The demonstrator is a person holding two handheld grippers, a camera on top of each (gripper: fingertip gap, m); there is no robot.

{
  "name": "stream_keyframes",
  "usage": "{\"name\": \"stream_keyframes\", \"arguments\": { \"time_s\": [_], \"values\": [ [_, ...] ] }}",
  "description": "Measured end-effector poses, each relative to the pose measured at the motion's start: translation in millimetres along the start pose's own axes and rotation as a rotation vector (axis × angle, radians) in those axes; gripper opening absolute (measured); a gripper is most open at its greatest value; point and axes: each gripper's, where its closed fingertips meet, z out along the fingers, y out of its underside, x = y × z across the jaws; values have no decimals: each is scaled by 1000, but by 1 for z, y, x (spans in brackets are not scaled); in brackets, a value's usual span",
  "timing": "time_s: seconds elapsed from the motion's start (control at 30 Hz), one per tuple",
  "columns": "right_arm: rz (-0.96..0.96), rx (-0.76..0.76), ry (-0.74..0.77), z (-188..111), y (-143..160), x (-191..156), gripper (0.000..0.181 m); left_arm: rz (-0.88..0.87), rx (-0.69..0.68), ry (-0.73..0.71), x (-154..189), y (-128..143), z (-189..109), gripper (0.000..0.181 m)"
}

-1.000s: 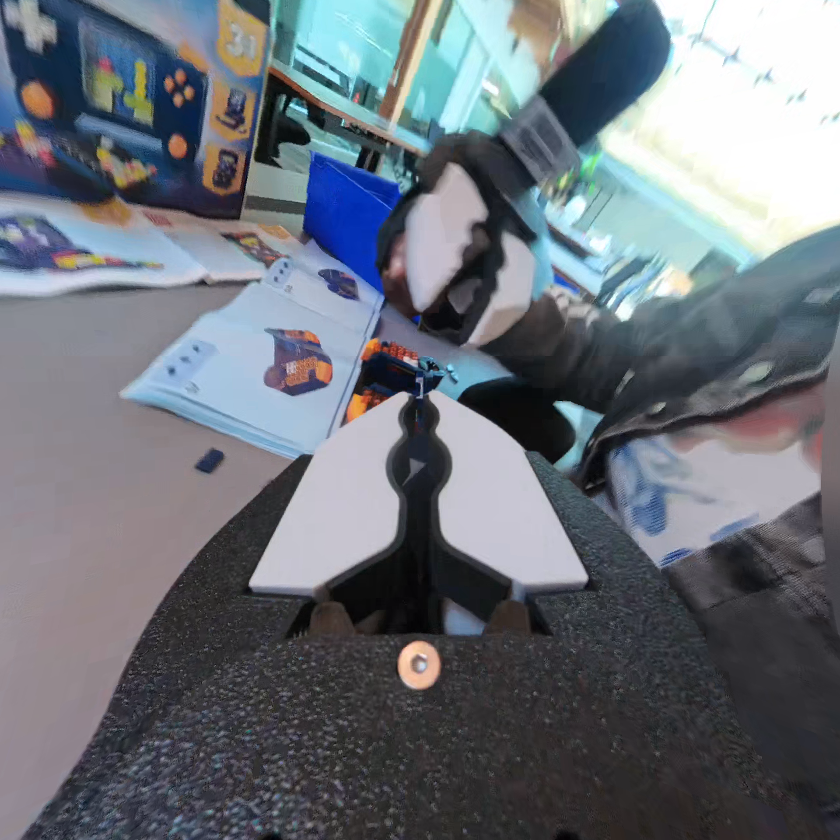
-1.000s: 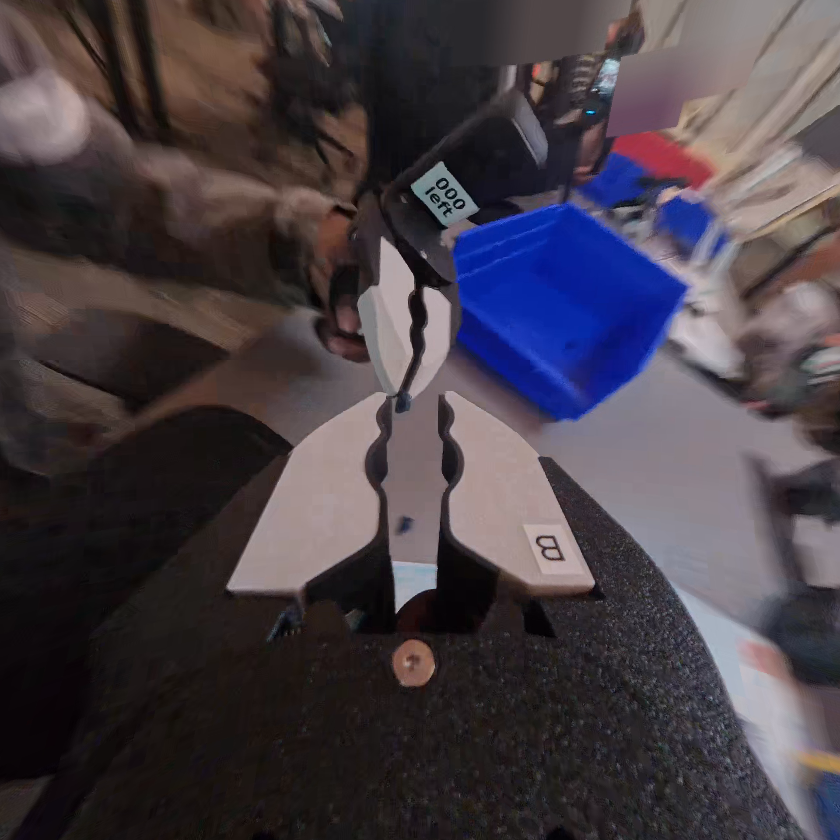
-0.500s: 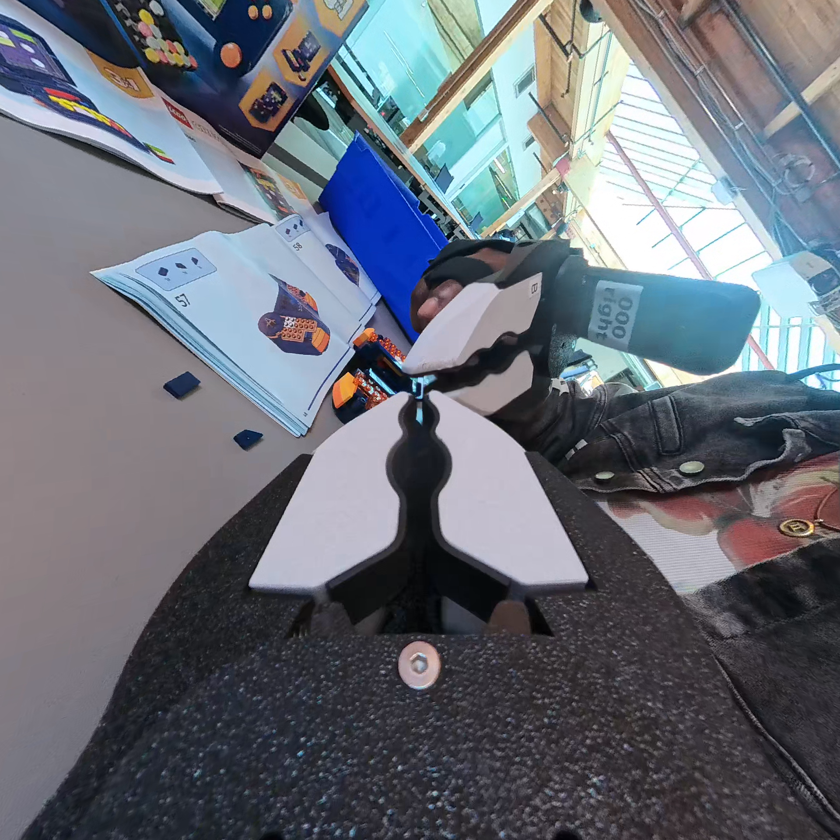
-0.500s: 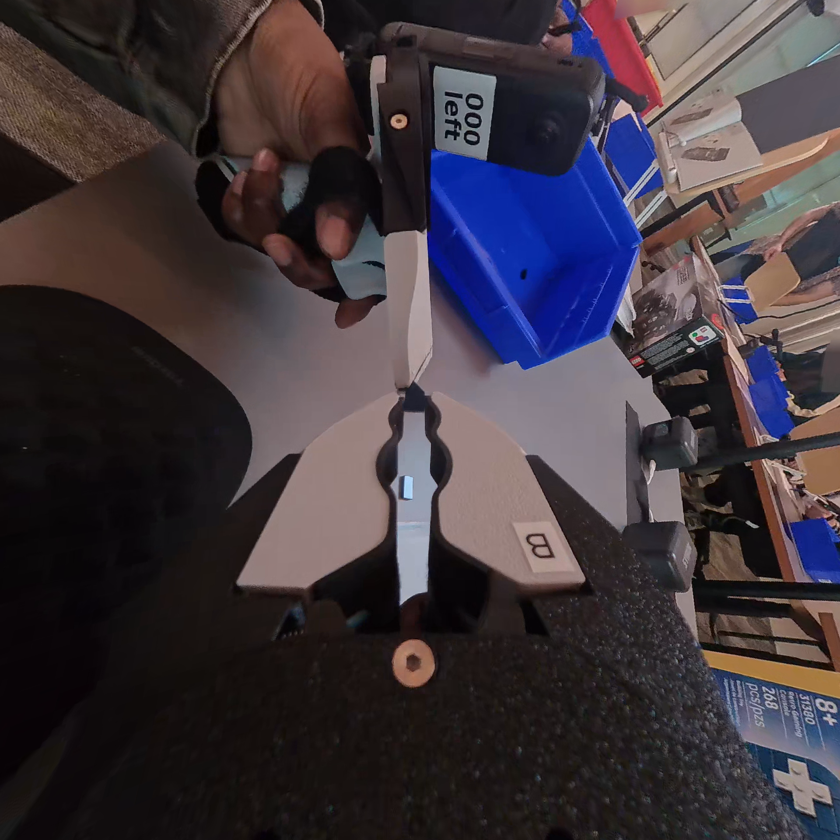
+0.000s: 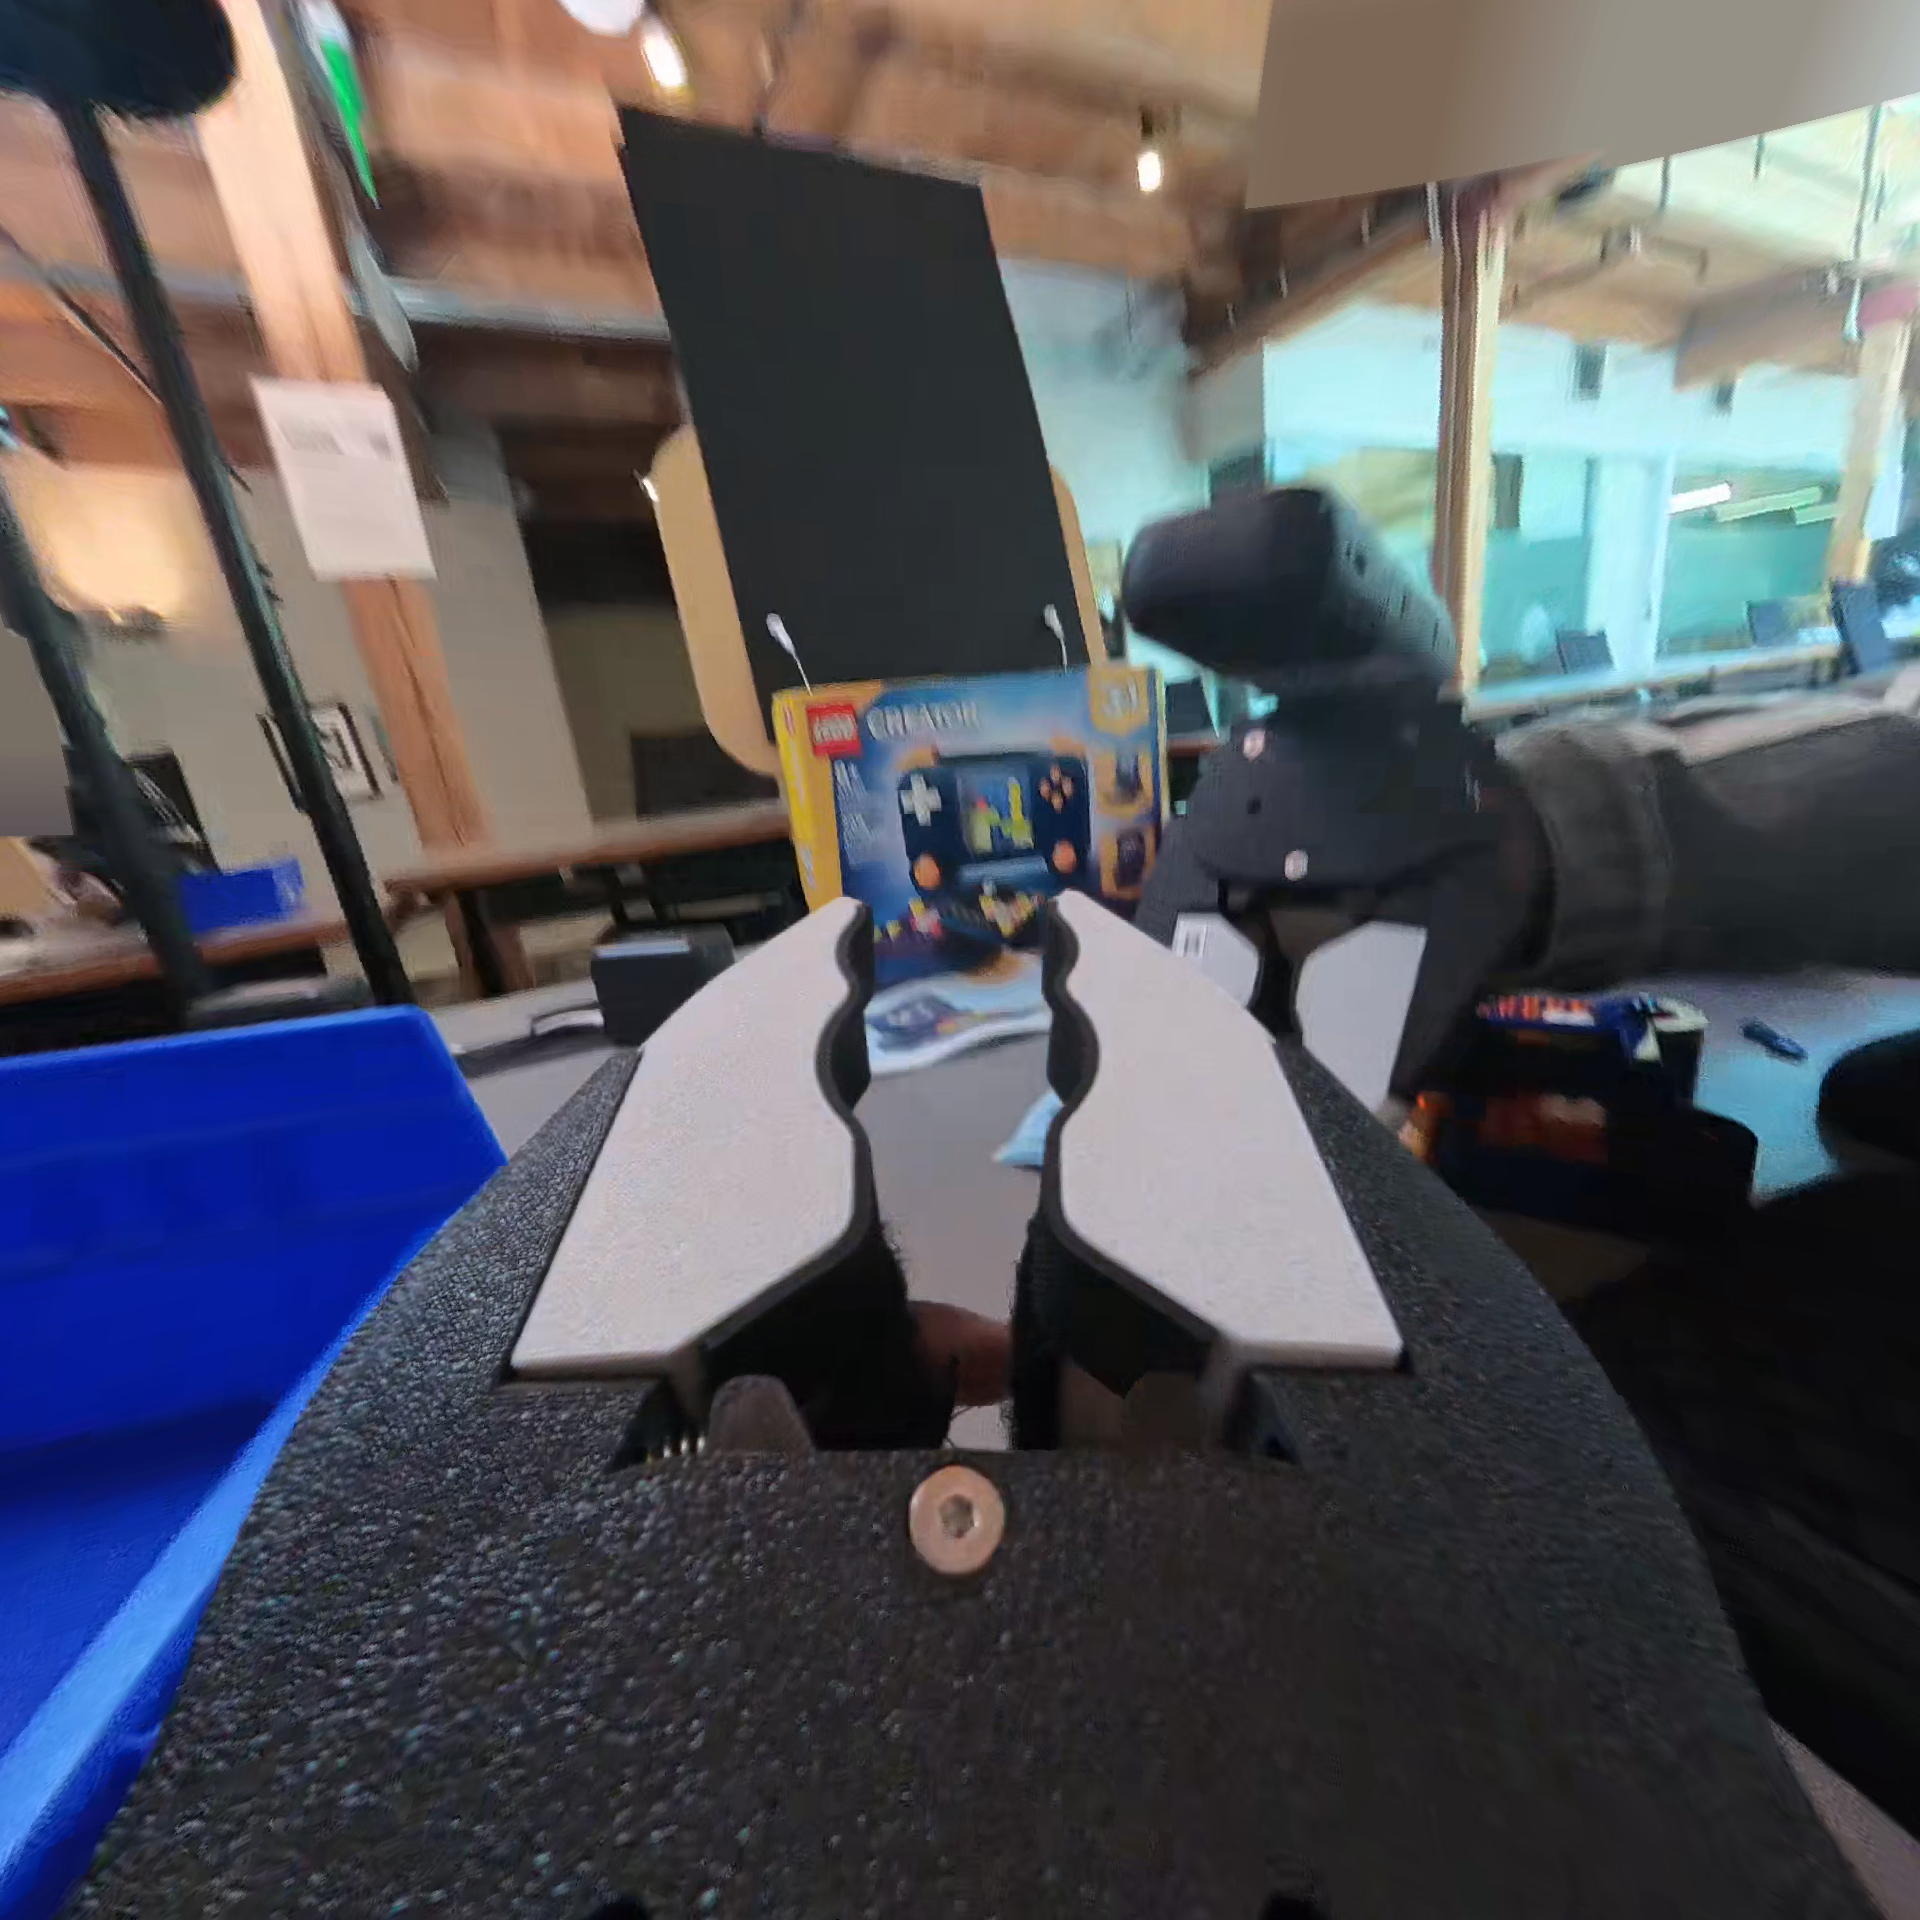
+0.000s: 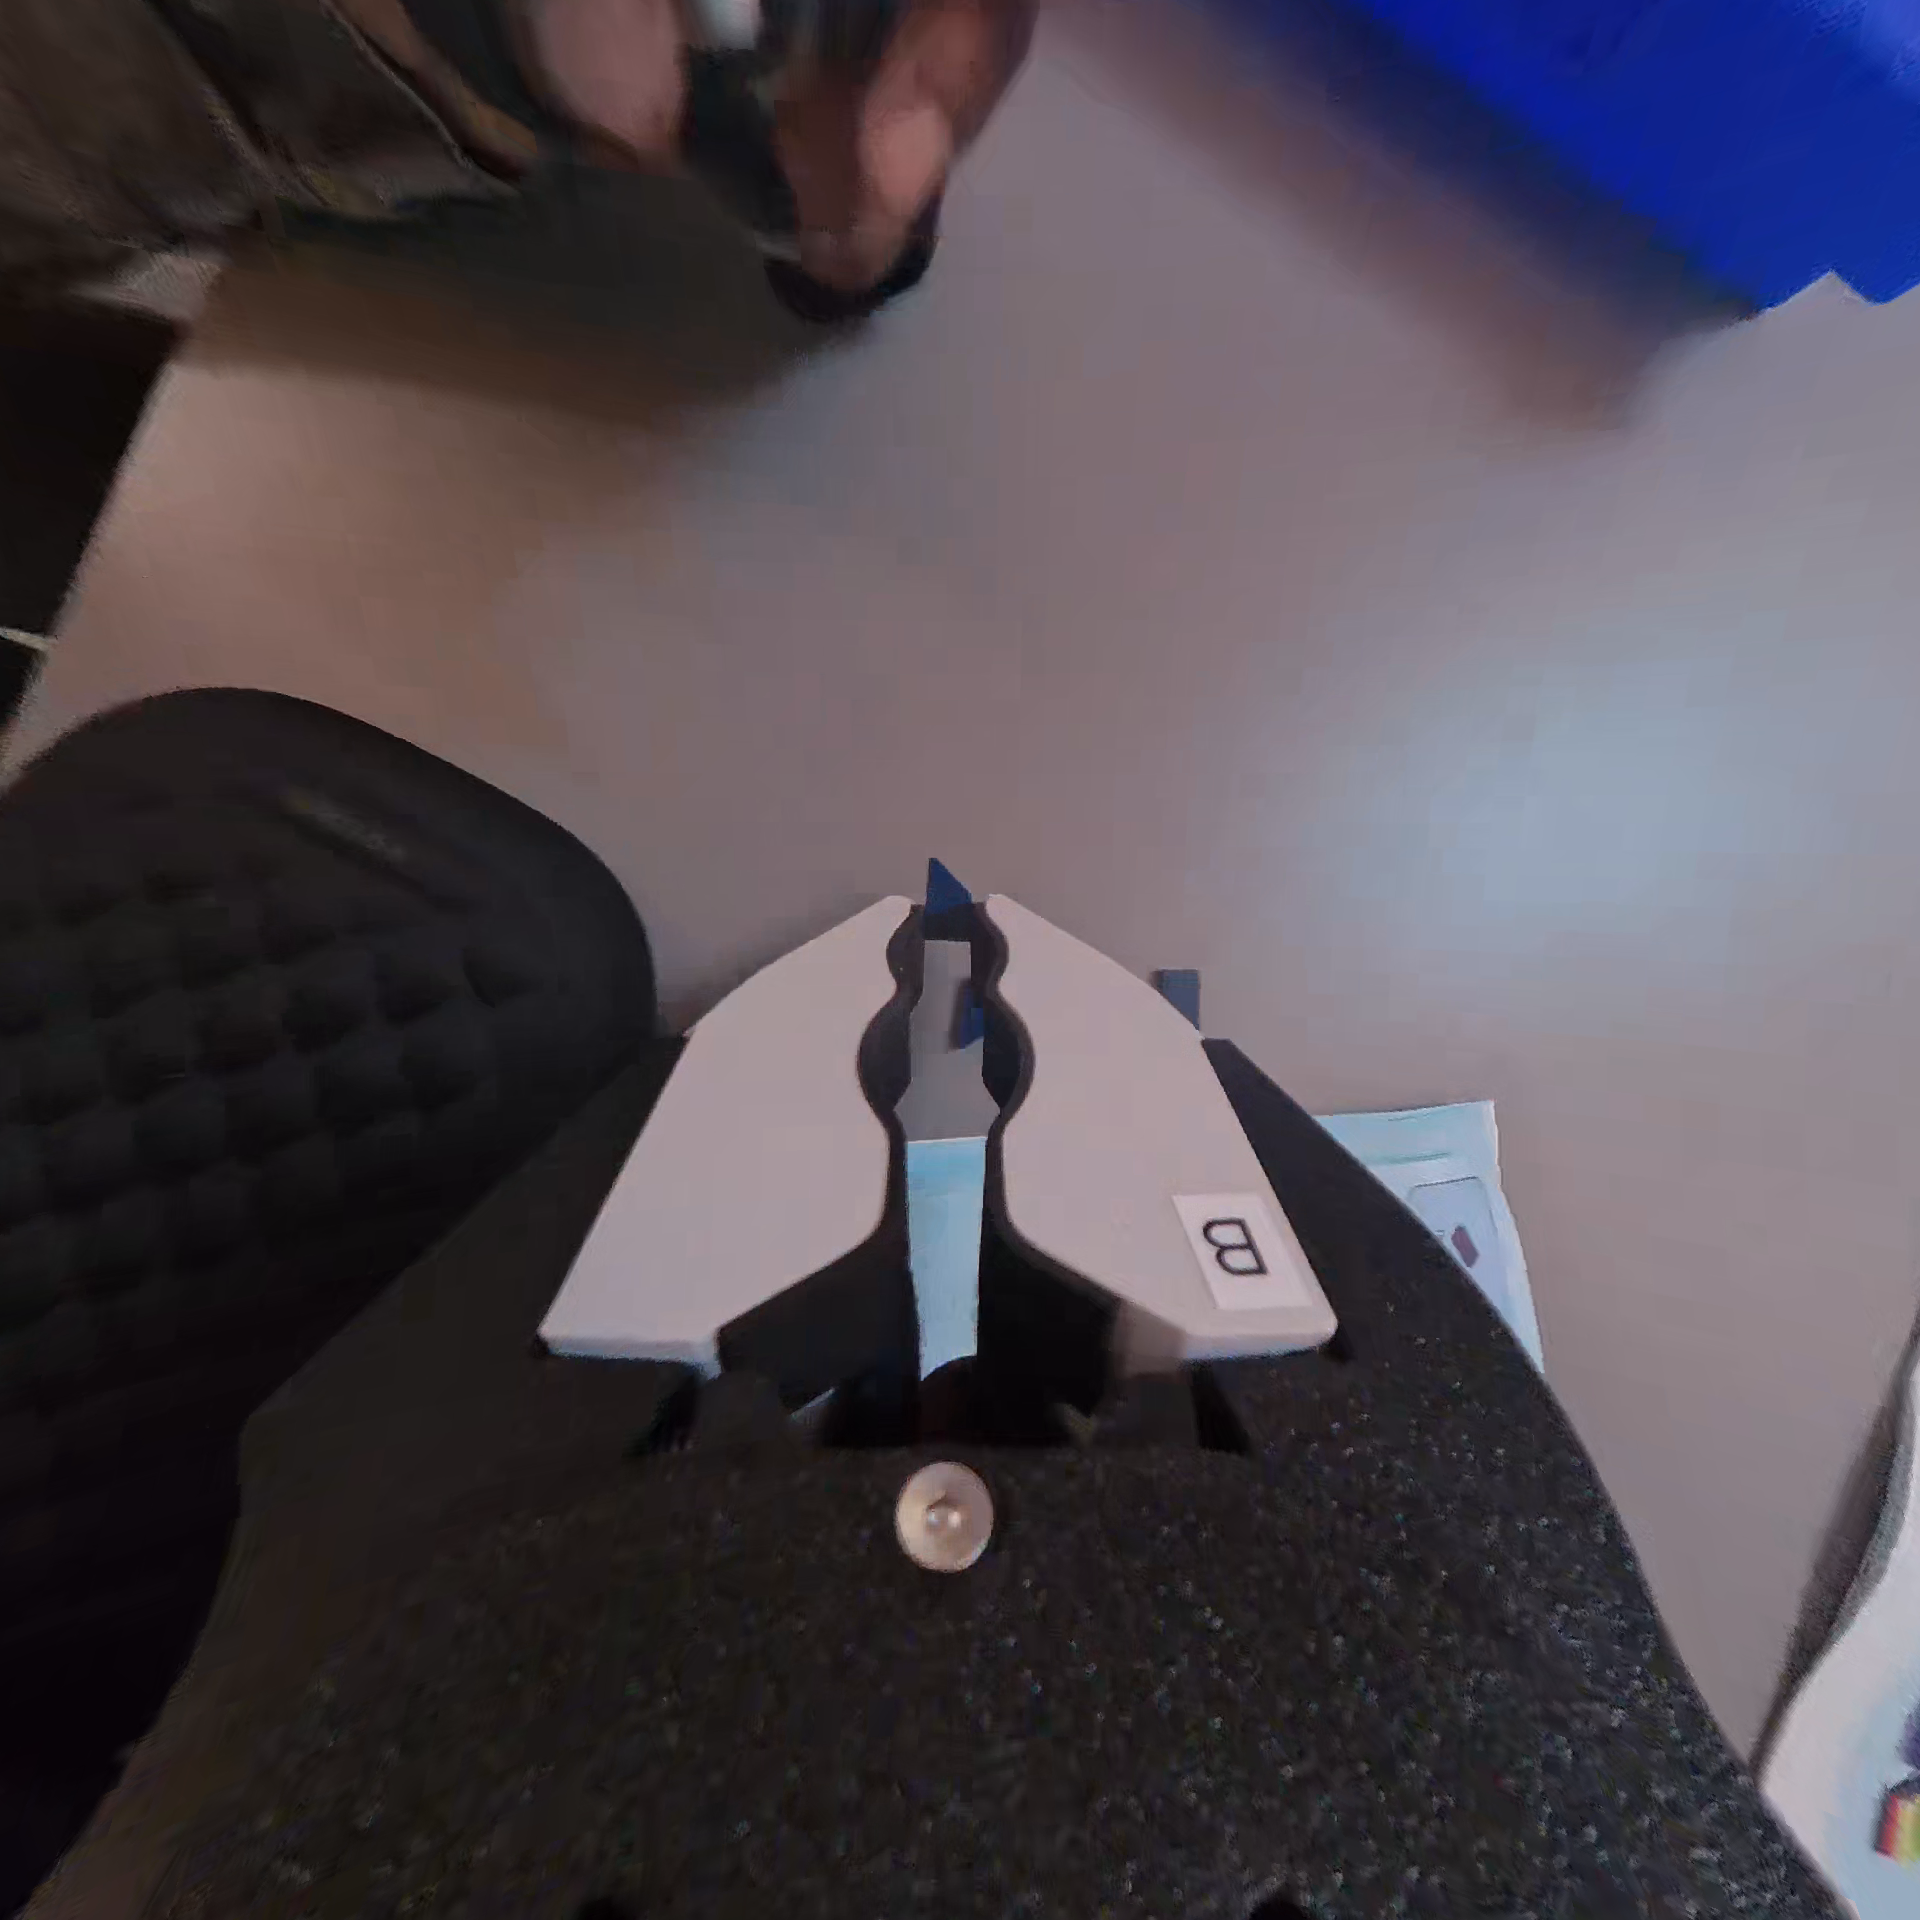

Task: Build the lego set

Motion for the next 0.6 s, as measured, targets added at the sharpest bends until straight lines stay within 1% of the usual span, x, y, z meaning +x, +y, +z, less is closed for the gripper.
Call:
{"name": "stream_keyframes", "arguments": {
  "time_s": [0.07,0.13,0.2,0.33,0.6],
  "values": [
    [-22,-45,35,6,4,6,8,8,26,-7,-2,-9,-4,31],
    [-21,-67,35,9,6,7,8,-25,59,-29,-8,-12,-7,31],
    [-21,-92,32,11,8,7,8,-56,63,-1,-6,-14,-7,31],
    [-13,-117,22,13,11,8,8,2,21,16,0,-8,-4,32],
    [-12,-133,-4,13,10,7,9,14,-5,37,4,-4,-3,32]
  ]
}}
